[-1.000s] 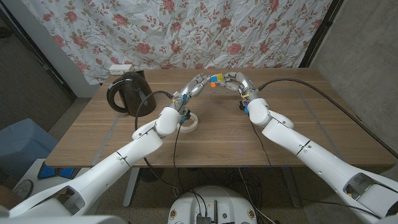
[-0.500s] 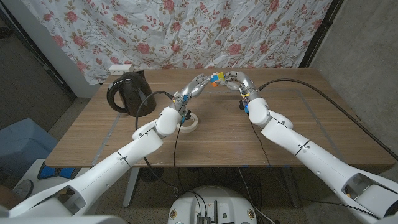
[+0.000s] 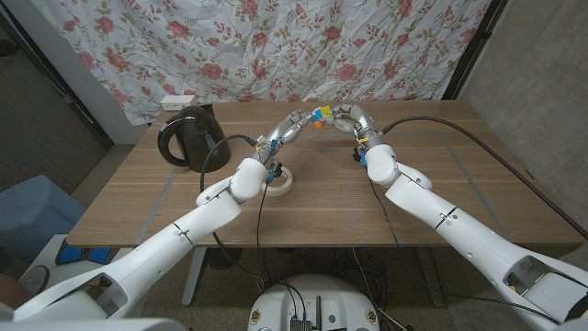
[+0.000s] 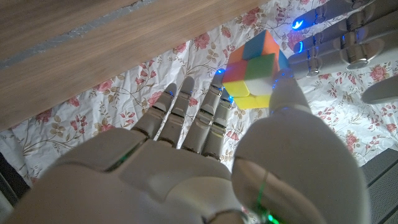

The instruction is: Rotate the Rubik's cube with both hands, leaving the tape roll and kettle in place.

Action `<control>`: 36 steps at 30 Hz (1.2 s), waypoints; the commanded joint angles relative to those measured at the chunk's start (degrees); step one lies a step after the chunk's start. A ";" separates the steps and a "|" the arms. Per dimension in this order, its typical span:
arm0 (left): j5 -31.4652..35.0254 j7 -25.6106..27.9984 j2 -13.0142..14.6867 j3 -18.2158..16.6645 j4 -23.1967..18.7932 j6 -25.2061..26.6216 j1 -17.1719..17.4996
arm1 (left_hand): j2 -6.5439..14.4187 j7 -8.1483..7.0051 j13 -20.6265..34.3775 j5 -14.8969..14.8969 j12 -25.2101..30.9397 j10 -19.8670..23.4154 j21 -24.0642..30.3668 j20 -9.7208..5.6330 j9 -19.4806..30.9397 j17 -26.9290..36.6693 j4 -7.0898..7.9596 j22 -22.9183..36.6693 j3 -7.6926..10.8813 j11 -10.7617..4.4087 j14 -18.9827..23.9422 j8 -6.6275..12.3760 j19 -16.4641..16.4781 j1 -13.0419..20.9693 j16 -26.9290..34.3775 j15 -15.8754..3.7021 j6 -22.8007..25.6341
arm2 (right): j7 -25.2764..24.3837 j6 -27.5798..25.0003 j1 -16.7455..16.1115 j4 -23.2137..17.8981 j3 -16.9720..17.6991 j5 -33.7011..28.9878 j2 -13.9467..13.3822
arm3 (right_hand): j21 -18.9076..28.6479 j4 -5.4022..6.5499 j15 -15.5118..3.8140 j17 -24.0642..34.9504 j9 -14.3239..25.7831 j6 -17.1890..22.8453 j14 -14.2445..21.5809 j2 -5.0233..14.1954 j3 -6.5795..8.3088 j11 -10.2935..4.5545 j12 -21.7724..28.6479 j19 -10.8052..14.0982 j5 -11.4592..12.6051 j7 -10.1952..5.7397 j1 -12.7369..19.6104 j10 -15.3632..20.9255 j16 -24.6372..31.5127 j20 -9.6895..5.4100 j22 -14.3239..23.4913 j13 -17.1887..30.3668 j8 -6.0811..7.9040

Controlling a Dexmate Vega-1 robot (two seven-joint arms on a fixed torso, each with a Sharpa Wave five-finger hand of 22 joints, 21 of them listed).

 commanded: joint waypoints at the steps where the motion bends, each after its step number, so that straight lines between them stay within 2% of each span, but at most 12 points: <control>1: -0.10 0.01 -0.29 0.20 0.17 0.20 -0.08 | 5.99 0.14 0.11 0.55 0.02 0.07 0.18 -0.18 0.13 0.01 -0.11 0.07 0.02 0.08 -0.10 0.32 0.56 0.51 0.07 -0.01 0.27 | -0.62 -0.44 0.35 0.29 -0.06 0.25 0.58 | -0.12 0.07 -7.68 0.15 0.29 4.88 0.54 2.26 0.02 -1.09 0.37 0.22 0.23 -4.44 2.75 1.71 0.48 -0.20 0.20 0.06 0.27; 23: -0.45 -0.45 -1.13 0.71 2.40 -0.86 -1.60 | 6.00 0.18 0.10 0.59 -0.05 0.07 0.13 -0.23 0.13 -0.03 -0.21 0.06 0.14 0.04 -0.09 0.21 0.58 0.60 0.01 -0.06 0.02 | -1.40 -0.12 1.39 2.39 -0.79 0.62 2.05 | -0.09 0.05 -7.70 0.15 0.32 5.06 0.76 2.31 -0.21 -1.09 0.29 0.37 0.22 -4.44 2.89 1.96 0.74 -0.27 0.20 0.15 0.15; 36: -0.29 -0.66 -1.19 1.00 2.19 -0.80 -1.82 | 6.03 0.21 0.10 0.61 -0.08 0.04 0.12 -0.23 0.13 -0.04 -0.24 0.05 0.21 0.08 -0.10 0.18 0.61 0.64 -0.01 -0.04 -0.11 | -3.90 -0.03 0.57 2.82 -0.81 0.57 3.38 | -0.08 -0.07 -7.77 0.22 0.34 4.86 0.88 2.20 -0.34 -1.08 0.12 0.47 0.23 -4.45 3.16 1.91 0.92 -0.37 0.20 0.15 -0.04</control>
